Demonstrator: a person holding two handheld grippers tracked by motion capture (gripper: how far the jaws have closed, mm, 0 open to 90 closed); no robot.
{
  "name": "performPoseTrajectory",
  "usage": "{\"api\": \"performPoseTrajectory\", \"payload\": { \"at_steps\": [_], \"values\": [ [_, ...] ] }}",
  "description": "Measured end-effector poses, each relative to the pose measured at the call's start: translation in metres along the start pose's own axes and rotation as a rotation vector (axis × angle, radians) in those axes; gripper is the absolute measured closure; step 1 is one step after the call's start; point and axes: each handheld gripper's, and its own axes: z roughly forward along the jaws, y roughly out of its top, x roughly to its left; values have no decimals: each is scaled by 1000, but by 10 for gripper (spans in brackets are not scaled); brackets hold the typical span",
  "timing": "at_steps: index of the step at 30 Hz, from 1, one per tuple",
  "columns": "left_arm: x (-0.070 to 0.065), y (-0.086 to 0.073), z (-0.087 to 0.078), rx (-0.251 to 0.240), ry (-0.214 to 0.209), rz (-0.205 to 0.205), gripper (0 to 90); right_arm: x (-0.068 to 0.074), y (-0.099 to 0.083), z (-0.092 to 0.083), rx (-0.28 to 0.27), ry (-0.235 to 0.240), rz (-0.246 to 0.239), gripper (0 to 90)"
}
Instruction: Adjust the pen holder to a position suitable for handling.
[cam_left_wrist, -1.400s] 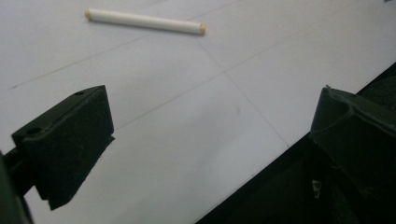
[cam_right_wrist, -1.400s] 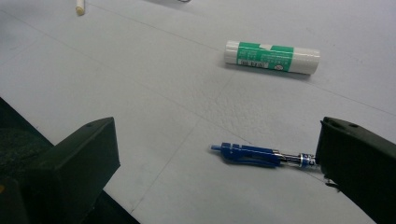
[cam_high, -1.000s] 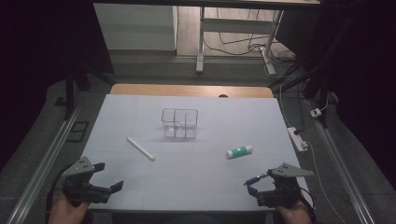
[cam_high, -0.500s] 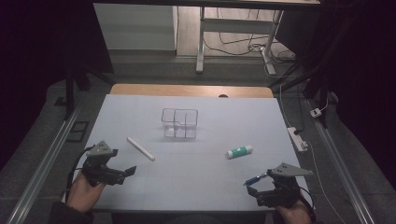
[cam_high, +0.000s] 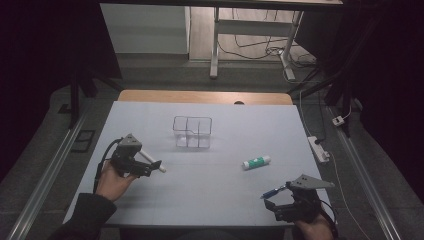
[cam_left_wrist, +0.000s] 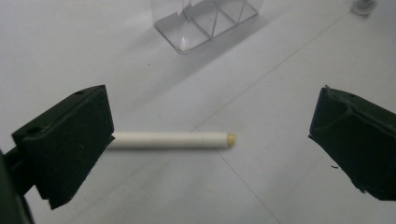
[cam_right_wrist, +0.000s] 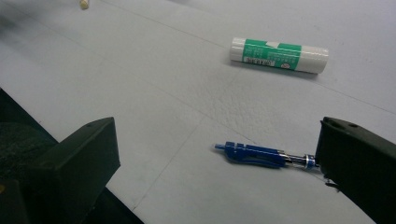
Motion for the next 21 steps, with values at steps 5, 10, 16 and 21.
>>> {"api": "performPoseTrajectory", "payload": {
  "at_steps": [5, 10, 16, 21],
  "values": [
    [11, 14, 20, 13, -14, 5, 1, 0, 0, 1, 9, -1, 0, 0],
    [19, 26, 40, 34, 2, 21, 50, 0, 0, 1, 8, 1, -1, 0],
    [32, 40, 62, 72, 28, 55, 327, 0, 0, 1, 9, 3, 2, 0],
    [43, 49, 73, 83, 9, 30, 679, -1, 0, 1, 11, 5, 4, 0]
  ]
}}
